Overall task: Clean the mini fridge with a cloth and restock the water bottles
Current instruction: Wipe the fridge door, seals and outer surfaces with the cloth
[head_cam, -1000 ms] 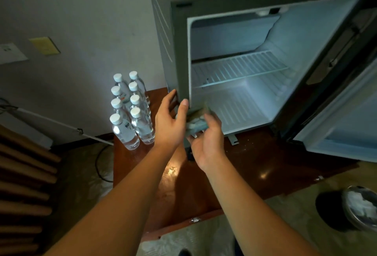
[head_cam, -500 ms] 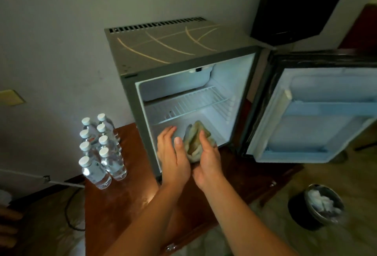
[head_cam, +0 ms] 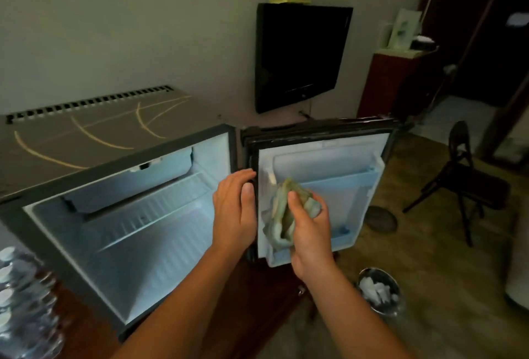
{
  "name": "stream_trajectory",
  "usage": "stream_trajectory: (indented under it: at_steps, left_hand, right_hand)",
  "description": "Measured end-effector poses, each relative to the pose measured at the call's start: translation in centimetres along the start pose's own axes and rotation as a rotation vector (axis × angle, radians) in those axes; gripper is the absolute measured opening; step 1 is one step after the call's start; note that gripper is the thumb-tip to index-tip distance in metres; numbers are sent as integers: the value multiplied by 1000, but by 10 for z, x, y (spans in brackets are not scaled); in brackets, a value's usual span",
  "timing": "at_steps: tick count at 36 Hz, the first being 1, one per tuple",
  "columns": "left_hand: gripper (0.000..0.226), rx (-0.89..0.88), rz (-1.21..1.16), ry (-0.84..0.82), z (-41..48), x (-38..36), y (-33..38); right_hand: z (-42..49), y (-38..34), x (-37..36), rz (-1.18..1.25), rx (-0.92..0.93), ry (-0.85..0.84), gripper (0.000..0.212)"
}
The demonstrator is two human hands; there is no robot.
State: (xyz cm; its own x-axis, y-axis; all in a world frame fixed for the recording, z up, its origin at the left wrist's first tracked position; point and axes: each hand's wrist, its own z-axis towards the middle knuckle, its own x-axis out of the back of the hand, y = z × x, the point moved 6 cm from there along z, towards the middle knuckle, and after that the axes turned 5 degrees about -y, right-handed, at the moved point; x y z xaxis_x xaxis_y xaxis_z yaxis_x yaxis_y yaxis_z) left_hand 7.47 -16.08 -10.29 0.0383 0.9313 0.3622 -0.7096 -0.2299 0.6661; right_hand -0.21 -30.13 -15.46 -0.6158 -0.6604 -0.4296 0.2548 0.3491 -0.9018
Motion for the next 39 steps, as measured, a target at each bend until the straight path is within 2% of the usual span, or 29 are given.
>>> stream_trajectory:
  at_steps: [3,10,16,19,24,29,39]
  left_hand:
    - [47,-43,56,-26,28,-22,16]
    - [52,-69,182,-19,89,-34,34]
    - [57,-26,362,-126,121,-24,23]
    - [61,39,315,-204,124,-21,10]
    - [66,-43,292,-321,126,-12,0]
    - [56,-167,331,-444,134,-7,-7]
    - [64,-193,172,-420,127,-10,-16]
  right_hand:
    - [21,-33,14,-86,122,27,31]
    - [59,-98,2,-294,456,21,31]
    - [73,-102,-31,-416,573,-7,32]
    - [71,-90,-44,-445,632,8,33]
    - [70,-65,-68,-596,651,93,36]
    - [66,-55,-84,-686,689,189,37]
    - [72,-27,-78,-806,672,-58,68]
